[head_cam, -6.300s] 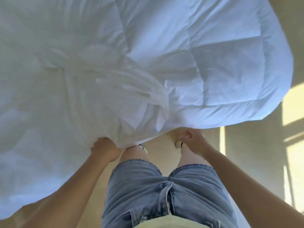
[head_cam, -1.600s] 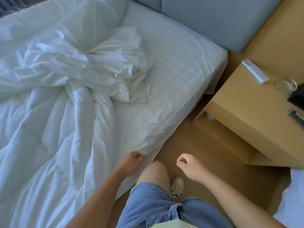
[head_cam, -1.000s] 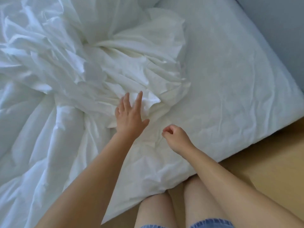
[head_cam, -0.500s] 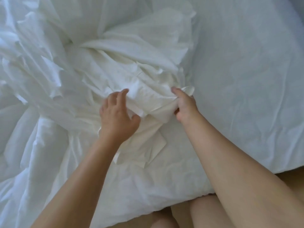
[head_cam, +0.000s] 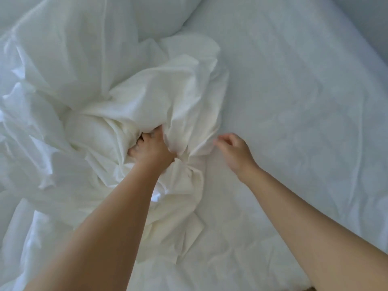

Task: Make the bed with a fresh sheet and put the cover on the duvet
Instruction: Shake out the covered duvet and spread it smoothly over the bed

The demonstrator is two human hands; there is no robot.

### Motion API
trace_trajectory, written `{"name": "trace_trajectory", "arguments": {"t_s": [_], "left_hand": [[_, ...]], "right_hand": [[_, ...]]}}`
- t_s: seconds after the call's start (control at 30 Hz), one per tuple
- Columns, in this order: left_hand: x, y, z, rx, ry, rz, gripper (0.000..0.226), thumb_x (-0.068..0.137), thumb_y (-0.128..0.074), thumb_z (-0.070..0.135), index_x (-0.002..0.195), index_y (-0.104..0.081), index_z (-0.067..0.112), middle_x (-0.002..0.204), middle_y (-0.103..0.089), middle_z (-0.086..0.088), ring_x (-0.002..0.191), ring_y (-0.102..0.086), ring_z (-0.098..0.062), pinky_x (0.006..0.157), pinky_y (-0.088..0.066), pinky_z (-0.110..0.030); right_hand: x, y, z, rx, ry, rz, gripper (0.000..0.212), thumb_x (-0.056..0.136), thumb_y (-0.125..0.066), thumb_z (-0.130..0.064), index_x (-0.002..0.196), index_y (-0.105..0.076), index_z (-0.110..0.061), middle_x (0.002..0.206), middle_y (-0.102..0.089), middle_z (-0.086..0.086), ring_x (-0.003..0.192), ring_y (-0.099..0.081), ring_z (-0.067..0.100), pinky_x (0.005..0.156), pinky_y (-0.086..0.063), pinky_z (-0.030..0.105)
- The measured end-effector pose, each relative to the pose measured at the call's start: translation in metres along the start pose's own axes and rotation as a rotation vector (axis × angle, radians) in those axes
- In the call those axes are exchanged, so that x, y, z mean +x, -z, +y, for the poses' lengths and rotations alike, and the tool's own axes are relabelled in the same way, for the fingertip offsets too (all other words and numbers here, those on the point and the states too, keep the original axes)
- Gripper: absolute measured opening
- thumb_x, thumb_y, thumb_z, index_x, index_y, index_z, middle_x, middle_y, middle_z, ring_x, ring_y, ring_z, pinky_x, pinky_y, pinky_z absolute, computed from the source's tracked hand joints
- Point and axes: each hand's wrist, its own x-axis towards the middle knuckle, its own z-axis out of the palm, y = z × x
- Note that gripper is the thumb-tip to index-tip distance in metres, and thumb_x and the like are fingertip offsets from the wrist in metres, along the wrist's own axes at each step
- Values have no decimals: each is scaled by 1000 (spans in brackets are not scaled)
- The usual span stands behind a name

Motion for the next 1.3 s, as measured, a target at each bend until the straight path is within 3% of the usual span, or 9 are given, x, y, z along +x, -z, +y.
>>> {"name": "trace_trajectory", "arguments": {"t_s": [0.13,0.3,0.43,0.53,0.77,0.87,0.93,1.1,1.3], "left_hand": [[5,-7,-1,111,3,-55,123,67,-72,58,144,21,35,153,-8,-10,140,-16,-33,107,-21,-57],[8,-11,-4,151,20,-98,129,51,-72,68,146,7,32,151,-14,-10,140,-18,-31,108,-26,-53],[14,-19,-23,-151,92,-92,82,69,-73,48,137,-39,16,134,-49,-9,123,-45,-27,103,-39,-46],[-4,-17,-35,-419,-25,-37,67,79,-56,49,136,-41,16,129,-54,-7,117,-51,-25,96,-45,-46],[-86,-24,-57,-58,-324,130,109,61,-36,88,149,2,35,159,-5,0,145,3,-17,116,-2,-49],[-120,-57,-90,133,-342,91,119,56,-45,89,138,29,45,154,26,0,139,30,-17,112,8,-55],[-133,-76,-115,183,-167,70,122,64,-61,75,136,33,44,152,32,-4,142,24,-27,111,1,-62],[-115,-69,-144,-219,191,74,118,68,-71,59,150,8,29,157,-1,-14,143,-12,-35,110,-23,-55],[-81,-33,-143,-640,-23,220,68,81,-70,35,141,-41,22,137,-49,-8,124,-46,-27,88,-30,-20]], "right_hand": [[47,-7,-36,257,-91,-105,79,77,-75,-37,140,-30,-16,127,-50,-3,113,-54,15,88,-44,27],[46,-52,-78,78,9,-310,32,84,-65,-14,114,-55,-6,112,-63,8,107,-61,26,90,-49,32],[-9,-99,-98,-329,447,-389,32,89,-57,-28,110,-61,-4,107,-66,13,99,-60,33,84,-47,35],[-22,-100,-95,-197,333,-421,31,89,-59,-29,110,-60,-6,105,-66,12,98,-61,32,86,-50,39],[-6,-22,-20,79,-60,294,58,85,-63,-19,134,-37,-3,128,-53,20,116,-54,33,98,-42,41],[-47,-26,27,51,-170,85,90,78,-73,-38,145,-20,-13,134,-44,10,119,-50,24,101,-42,39],[-90,-44,48,129,-264,-185,93,73,-76,-42,145,-22,-18,130,-49,1,114,-52,16,95,-44,31],[-121,-95,58,176,-184,-555,44,77,-78,-22,111,-52,-34,113,-60,-16,102,-59,-5,77,-46,8],[-73,-118,1,-120,19,17,45,83,-66,-35,120,-61,-10,123,-62,5,116,-55,22,87,-41,24]]}}
